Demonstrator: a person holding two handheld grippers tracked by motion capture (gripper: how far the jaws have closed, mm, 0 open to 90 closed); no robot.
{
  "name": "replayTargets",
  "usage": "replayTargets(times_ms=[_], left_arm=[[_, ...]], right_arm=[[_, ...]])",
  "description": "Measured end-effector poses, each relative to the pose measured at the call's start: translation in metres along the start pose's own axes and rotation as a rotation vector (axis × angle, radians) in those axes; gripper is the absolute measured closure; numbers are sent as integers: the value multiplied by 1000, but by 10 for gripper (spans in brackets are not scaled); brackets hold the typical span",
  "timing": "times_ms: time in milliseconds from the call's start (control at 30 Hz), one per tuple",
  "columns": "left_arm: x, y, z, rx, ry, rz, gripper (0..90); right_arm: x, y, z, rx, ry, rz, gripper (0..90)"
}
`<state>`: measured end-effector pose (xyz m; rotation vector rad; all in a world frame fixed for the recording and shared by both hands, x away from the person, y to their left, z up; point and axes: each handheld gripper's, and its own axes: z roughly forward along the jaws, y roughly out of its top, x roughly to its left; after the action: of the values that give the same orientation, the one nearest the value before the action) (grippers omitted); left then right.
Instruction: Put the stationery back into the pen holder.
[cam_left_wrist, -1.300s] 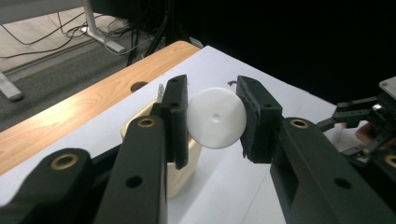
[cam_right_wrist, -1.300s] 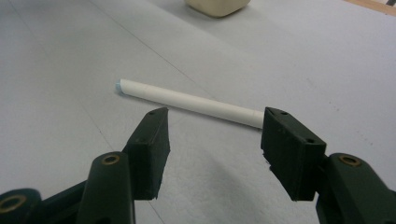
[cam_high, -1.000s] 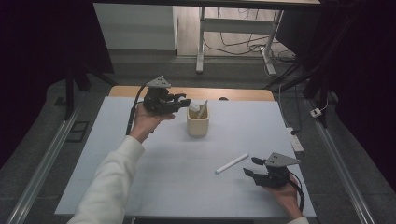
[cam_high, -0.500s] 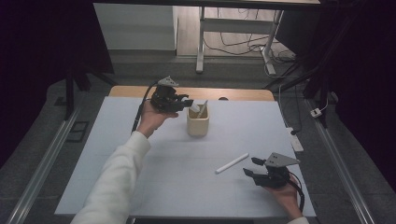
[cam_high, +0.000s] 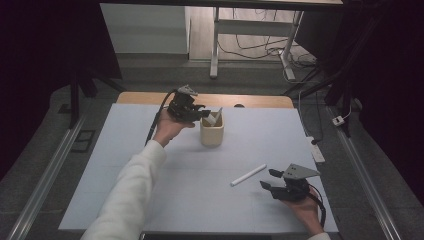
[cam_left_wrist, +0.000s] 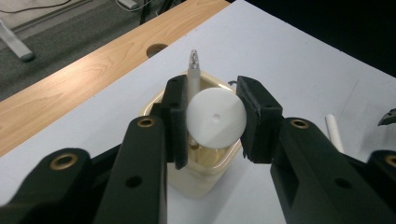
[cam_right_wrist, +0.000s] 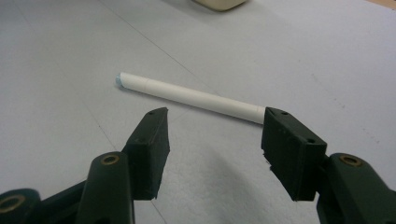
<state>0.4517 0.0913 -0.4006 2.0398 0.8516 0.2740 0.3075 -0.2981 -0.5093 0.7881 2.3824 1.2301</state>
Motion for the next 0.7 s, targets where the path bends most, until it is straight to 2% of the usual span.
replayTargets(times_ms=[167,300,367,400,467,700], left_arm=[[0,0,1,0,1,1,654],[0,0,2,-1,-17,1,647],[-1,-1,2,-16,-29,-7,589],[-2,-1,2,-24,-26,-7,521],[-3,-1,0,-33,-19,1,454],[-10,-7,-6,-51,-22,32,398]], right_arm=[[0,0,0,5,-8,1,402],[0,0,0,1,-6,2,401],[0,0,0,5,-8,1,400],[0,0,0,4,-5,1,399],[0,0,0,4,-6,0,399],[-1,0,0,4,-6,-2,399]])
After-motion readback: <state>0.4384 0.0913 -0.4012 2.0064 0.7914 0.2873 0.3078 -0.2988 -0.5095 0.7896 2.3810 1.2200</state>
